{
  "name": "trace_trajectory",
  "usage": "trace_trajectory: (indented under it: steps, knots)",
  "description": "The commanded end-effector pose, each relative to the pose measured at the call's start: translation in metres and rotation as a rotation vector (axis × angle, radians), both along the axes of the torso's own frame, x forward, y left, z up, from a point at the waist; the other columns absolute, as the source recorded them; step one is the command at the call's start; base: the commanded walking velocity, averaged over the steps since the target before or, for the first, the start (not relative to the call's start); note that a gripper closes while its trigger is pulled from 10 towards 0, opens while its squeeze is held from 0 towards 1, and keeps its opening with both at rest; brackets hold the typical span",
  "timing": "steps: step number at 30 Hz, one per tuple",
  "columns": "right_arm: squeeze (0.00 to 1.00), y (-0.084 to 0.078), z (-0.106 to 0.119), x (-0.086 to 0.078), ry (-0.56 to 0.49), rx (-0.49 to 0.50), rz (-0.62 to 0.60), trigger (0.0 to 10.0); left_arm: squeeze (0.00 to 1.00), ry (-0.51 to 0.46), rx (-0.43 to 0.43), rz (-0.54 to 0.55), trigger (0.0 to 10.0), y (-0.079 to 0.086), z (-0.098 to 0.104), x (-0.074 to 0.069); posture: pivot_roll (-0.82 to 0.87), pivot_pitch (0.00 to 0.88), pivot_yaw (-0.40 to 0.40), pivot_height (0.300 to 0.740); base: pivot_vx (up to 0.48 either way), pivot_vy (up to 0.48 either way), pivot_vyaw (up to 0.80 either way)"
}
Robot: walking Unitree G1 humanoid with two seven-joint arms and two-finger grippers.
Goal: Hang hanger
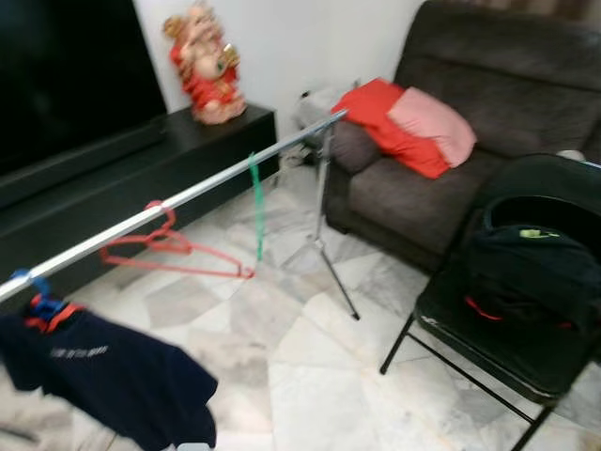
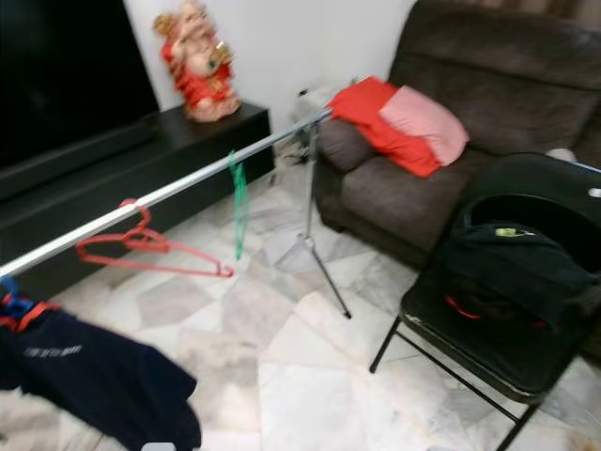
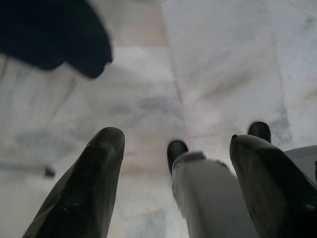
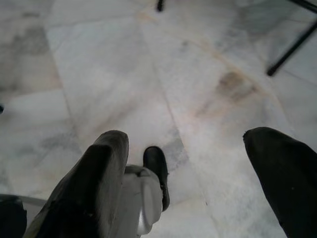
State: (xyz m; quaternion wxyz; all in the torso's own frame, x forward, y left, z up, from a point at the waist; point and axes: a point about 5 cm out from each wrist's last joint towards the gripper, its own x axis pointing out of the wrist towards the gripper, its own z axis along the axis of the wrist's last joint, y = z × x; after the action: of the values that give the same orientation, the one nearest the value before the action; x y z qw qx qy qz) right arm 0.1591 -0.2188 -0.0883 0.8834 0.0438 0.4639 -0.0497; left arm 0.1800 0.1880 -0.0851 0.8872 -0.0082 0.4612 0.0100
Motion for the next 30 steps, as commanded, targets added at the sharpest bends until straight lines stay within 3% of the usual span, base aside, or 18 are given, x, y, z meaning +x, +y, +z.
trace_trajectory:
  steps: [1, 26, 30]
  knots:
    - [0.0, 0.002, -0.001, -0.0013, 0.005, 0.004, -0.004, 10.0, 0.0, 0.017, -0.002, 0.008, 10.0, 0.001, -0.0022, -0.0048, -0.04, 0.017, 0.032, 0.74, 0.0, 0.0, -0.79]
    - [0.0, -0.0023, -0.0003, -0.0019, 0.004, -0.004, -0.001, 10.0, 0.0, 0.01, -0.016, 0.014, 10.0, 0.0001, -0.0023, -0.005, -0.03, 0.007, 0.032, 0.74, 0.0, 0.0, -0.79]
    - [0.0, -0.0028, 0.0003, -0.0012, -0.012, 0.0, -0.026, 10.0, 0.0, 0.009, -0.02, 0.013, 10.0, -0.0004, -0.0023, -0.0049, -0.03, 0.002, 0.033, 0.74, 0.0, 0.0, 0.0]
